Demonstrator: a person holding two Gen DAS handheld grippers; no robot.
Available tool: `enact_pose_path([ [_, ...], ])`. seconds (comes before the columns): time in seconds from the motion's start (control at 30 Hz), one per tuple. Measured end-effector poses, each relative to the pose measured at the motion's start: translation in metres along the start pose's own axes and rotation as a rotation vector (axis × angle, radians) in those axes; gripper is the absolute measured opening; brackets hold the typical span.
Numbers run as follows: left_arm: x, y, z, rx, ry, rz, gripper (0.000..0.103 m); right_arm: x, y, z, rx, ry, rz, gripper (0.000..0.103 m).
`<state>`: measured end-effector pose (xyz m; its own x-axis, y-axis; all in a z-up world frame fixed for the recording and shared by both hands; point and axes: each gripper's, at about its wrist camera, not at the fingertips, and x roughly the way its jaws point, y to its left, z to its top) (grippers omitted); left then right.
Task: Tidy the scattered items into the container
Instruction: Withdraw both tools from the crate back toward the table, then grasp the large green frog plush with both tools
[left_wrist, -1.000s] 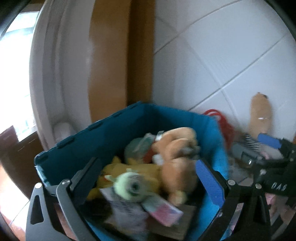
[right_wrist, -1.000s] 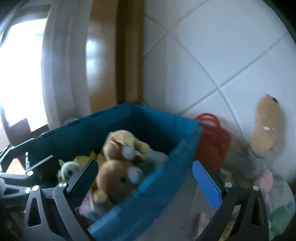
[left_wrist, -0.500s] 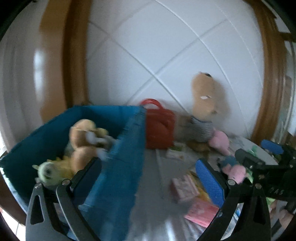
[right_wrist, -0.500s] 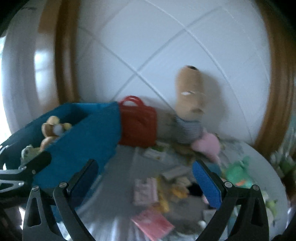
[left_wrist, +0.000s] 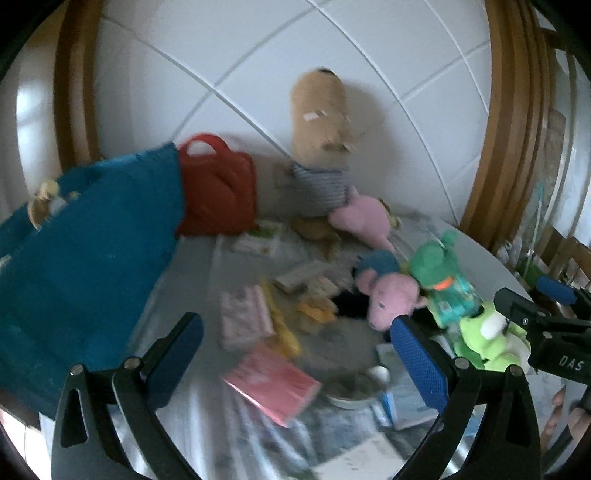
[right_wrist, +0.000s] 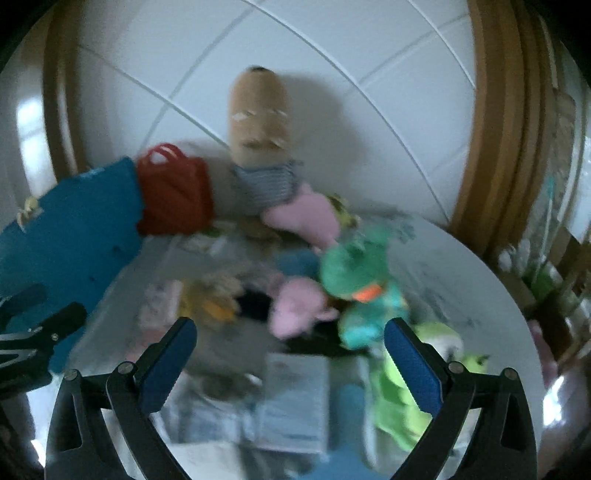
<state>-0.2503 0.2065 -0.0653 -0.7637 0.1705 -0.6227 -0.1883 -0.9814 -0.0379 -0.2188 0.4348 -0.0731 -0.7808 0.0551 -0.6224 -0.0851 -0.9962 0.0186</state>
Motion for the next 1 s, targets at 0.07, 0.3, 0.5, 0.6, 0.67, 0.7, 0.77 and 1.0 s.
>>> enact_pose_path([
  [0.07,0.009,-0.021,-0.005,0.015,0.030,-0.005,0.103,0.003,-0.024,-0.009,0.017,0.027,-0.011,0.103],
  [0.3,0.036,-0.053,-0.017,0.074,0.097,-0.014,0.103,0.003,-0.105,-0.042,0.106,0.080,-0.094,0.103],
  [0.5,0.071,-0.038,-0.036,0.062,0.180,0.006,0.103,0.007,-0.152,-0.065,0.151,0.154,-0.206,0.103],
  [0.6,0.083,-0.037,-0.044,0.059,0.212,0.008,0.103,0.014,-0.170,-0.074,0.178,0.180,-0.228,0.103],
  [0.67,0.089,-0.044,-0.047,0.064,0.230,0.010,0.103,0.020,-0.176,-0.075,0.180,0.196,-0.224,0.103],
  [0.7,0.092,-0.049,-0.047,0.065,0.236,0.011,0.103,0.024,-0.179,-0.075,0.173,0.206,-0.218,0.103],
  [0.77,0.098,-0.059,-0.047,0.063,0.243,0.014,0.103,0.034,-0.184,-0.072,0.151,0.225,-0.198,0.103],
  [1.0,0.126,-0.117,-0.055,0.021,0.293,0.042,0.103,0.080,-0.220,-0.067,0.062,0.291,-0.089,0.103],
])
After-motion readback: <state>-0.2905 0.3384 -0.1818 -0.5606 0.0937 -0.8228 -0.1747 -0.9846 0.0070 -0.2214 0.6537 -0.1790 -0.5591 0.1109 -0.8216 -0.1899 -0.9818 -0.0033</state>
